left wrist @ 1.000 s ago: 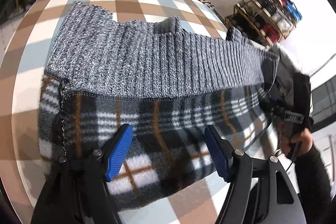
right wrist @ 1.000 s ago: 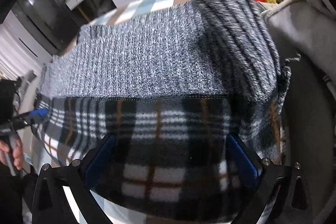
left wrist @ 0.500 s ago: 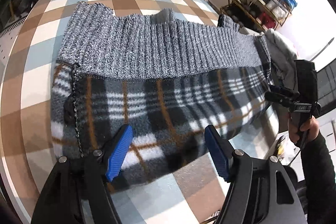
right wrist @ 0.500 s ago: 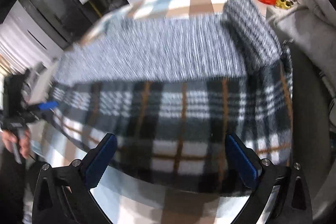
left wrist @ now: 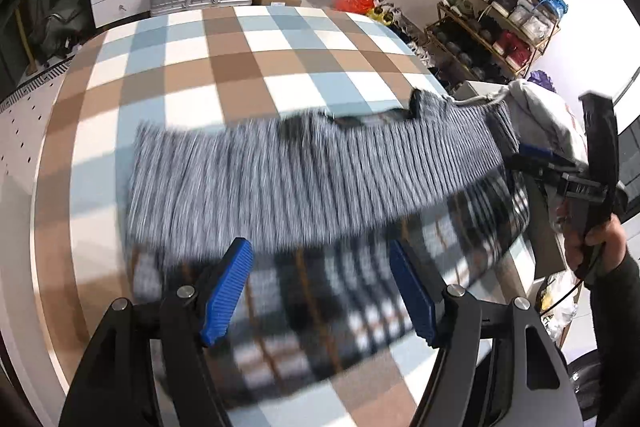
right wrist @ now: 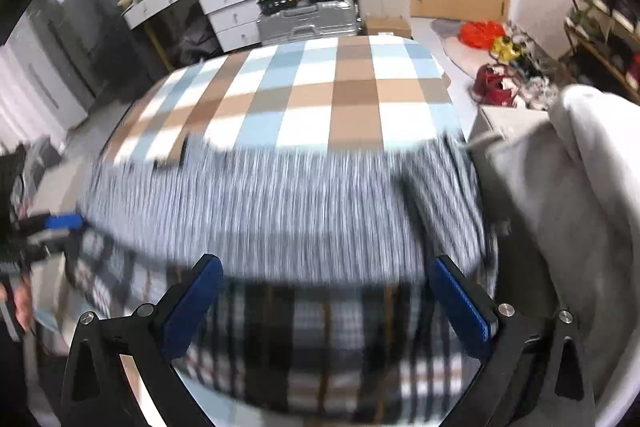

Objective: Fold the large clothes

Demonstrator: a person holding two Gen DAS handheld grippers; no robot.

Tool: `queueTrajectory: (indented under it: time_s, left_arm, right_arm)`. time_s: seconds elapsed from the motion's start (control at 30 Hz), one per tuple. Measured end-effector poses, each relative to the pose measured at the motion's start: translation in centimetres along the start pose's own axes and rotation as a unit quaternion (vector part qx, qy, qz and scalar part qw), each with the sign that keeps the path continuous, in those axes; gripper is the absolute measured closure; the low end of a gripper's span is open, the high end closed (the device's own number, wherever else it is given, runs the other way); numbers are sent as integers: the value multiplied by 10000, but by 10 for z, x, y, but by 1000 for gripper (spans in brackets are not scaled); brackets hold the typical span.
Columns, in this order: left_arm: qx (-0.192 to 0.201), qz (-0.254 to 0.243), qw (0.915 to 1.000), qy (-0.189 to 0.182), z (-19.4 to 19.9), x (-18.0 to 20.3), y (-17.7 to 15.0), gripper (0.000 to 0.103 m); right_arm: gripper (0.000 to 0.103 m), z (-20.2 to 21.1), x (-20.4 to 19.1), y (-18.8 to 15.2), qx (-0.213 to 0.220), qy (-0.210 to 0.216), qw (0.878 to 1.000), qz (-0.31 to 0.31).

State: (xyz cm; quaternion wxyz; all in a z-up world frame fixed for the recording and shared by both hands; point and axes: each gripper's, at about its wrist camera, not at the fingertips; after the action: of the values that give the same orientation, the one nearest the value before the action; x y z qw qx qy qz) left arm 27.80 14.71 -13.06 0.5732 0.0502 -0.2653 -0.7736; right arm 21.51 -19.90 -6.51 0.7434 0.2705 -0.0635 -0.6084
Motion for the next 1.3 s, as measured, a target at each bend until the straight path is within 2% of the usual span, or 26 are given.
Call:
queueTrajectory:
  time_s: [0.07, 0.17, 0.2, 0.23, 0.3, 0.43, 0.5, 0.57, 0.63, 0.7, 0.73, 0.83, 0.9, 0.97, 1.03, 1.1, 1.17, 1.2, 1.3]
  left_arm:
    - [-104, 83, 9999, 102, -14, -2, 14, 36]
    - [-452, 62, 9977, 502, -46, -9, 26, 36]
    - [-602, 8, 9969, 508, -56, -11, 26, 36]
    - [-586, 22, 9972, 468, -59, -18, 22, 36]
    - [-446, 167, 9981, 385, -58, -22, 20, 36]
    - [-656, 335, 9968, 305, -45, -19, 27, 35]
    - [-306, 453, 9985, 39, -17, -8, 29, 35]
    - [-3, -56, 9997, -228, 5, 26, 25, 35]
    - [42, -647, 9977, -177, 10, 64, 17, 35]
    - [-258, -1173, 9927, -125, -7, 98, 11, 35]
    - [-453, -1257, 9910, -42, -21, 104, 9, 35]
    - [-884, -1213, 9873, 520, -59, 102, 3, 35]
    - [-795, -890, 9924, 303, -70, 87, -3, 34]
    - [-681, -771, 9946, 108, -73, 78, -7, 32]
    - [-605, -772, 9951, 144, -71, 78, -11, 32]
    - [-650, -826, 9940, 316, -63, 83, -13, 32]
    - [-724, -800, 9935, 375, -53, 90, -14, 32]
    - [-718, -763, 9940, 300, -46, 92, -15, 32]
    - [-693, -597, 9957, -123, -31, 97, -13, 31]
  right_arm:
    - [0, -16, 5, 18, -208, -227, 9995, -94]
    - [0, -51, 20, 34, -761, -782, 9938, -204]
    - [0, -60, 30, 32, -1005, -808, 9912, -299]
    - [0, -66, 36, 20, -1169, -775, 9895, -348]
    - [0, -63, 39, 10, -1035, -811, 9910, -247]
    - [0, -55, 39, 6, -1115, -832, 9901, -184]
    - [0, -35, 32, 9, -935, -836, 9913, -387]
    - [0, -6, 10, 8, -515, -358, 9976, -299]
    - [0, 9, -9, 1, -354, -192, 9992, -49]
    - [0, 11, -18, -9, -361, -84, 9993, -18]
    - [0, 10, -19, -18, -415, -15, 9991, -102]
    - [0, 2, -7, -41, -514, 1, 9968, -617]
    - [0, -1, 4, -66, -536, 168, 9926, -1077]
    - [0, -2, 9, -83, -427, 185, 9922, -1157]
    - [0, 4, 11, -89, -235, 335, 9934, -1070]
    - [0, 20, 17, -94, 9, 661, 9901, -1240]
    - [0, 43, 29, -104, 298, 1090, 9800, -1636]
    - [0, 57, 37, -112, 527, 1394, 9705, -1894]
    - [0, 71, 53, -136, 663, 1923, 9479, -2453]
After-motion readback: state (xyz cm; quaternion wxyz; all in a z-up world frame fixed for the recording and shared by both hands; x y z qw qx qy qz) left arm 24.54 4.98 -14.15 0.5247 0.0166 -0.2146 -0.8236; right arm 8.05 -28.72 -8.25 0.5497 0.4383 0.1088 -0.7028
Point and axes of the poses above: each gripper's, at about its wrist camera, not at the fingertips, and z roughly against the way its jaws point, x to its right, y to its top, and after that the axes turned 7 degrees about y, right-handed
